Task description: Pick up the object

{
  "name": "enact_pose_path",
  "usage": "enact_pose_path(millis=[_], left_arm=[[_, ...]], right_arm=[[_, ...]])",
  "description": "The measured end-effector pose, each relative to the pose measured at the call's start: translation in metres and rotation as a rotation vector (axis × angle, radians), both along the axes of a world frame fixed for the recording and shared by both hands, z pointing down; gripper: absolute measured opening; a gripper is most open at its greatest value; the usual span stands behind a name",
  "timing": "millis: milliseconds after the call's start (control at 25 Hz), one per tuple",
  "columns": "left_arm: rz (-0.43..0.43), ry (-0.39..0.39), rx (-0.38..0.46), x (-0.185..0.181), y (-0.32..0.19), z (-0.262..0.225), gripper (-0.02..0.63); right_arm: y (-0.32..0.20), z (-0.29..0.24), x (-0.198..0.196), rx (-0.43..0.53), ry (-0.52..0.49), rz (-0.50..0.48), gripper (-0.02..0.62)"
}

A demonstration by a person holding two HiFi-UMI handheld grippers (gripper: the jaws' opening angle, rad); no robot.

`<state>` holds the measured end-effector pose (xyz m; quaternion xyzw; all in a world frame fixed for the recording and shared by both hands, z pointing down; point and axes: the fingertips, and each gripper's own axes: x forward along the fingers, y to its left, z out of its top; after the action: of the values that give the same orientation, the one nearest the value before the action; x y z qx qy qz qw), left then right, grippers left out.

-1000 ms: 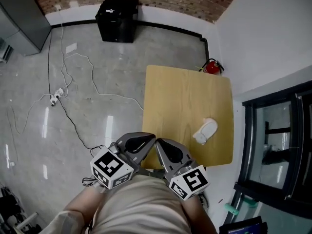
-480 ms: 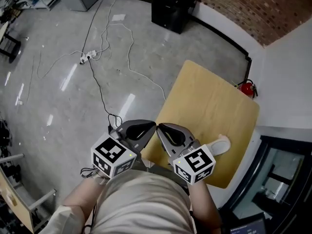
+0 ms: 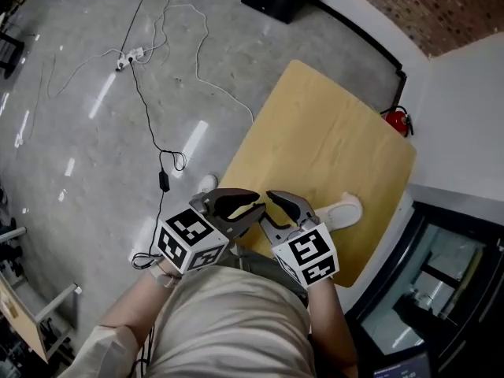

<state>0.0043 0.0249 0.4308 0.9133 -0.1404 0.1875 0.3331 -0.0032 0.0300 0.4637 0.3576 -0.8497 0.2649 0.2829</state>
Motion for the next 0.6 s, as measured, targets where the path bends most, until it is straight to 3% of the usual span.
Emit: enact_pose_path(millis=[120,320,600], left_arm=[[-0.017,0.010,-0.094,0.037,0.019,0.039,0.080],[0.052,0.011,-0.269,0.109,0.068,0.105,0.112],[0.096,0.018,-0.323,0.166,0.109,0.150,0.120]], right_arm=[[0.027,0.027,0.063,-0.070,0.116,0.070,0.133],[0.070,0.064,0.157,-0.194,0.322,0.143,0.147],[0.114,0.113,0.196,-0.304,0.496,0.113,0.173]])
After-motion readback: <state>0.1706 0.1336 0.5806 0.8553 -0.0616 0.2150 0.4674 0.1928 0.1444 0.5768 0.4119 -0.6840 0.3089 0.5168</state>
